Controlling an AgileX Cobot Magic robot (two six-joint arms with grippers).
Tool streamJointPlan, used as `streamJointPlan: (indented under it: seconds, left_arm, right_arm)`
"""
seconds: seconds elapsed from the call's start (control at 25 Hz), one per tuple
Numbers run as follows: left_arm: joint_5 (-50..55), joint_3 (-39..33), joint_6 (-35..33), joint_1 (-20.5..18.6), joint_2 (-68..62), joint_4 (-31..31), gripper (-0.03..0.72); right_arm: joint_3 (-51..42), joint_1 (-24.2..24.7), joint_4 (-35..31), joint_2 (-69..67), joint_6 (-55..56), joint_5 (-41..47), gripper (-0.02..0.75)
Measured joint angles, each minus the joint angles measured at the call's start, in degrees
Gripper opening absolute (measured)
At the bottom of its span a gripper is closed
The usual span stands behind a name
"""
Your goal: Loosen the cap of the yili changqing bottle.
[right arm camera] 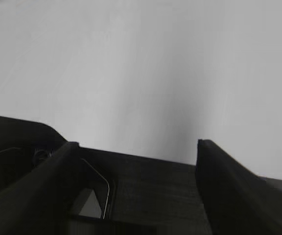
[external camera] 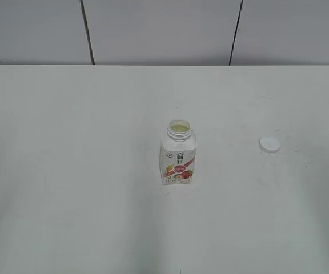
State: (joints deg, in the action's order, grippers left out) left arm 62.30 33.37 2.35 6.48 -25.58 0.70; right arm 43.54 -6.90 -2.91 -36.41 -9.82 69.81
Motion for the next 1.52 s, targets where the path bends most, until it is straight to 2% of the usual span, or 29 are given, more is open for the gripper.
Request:
streamJointPlan:
  seconds: [0.16,0.52,0.92,1.32,1.52]
  left_arm:
    - [-1.4,-3.3,0.0,0.0,3.7,-1.9,0.447]
    - [-1.7,-3.3,-0.1,0.0,13.0,-2.3,0.445]
    - [-1.7,-3.4,-0.2,0.0,25.5,-2.3,0.445]
    - [-1.6,-3.5,-0.2,0.0,26.0,-2.4,0.442]
    - [-1.7,-3.5,-0.2,0.0,26.0,-2.4,0.442]
  right_arm:
    - [-6.0,0.0,-0.6,3.2,0.0,-0.1,0.575]
    - [-13.2,0.0,-2.0,13.8,0.0,-5.0,0.575]
    - [-14.0,0.0,-4.2,20.5,0.0,-6.7,0.575]
    - [-14.2,0.0,-4.8,35.7,1.1,-6.7,0.575]
    - [-14.2,0.0,-5.6,36.9,1.2,-6.5,0.575]
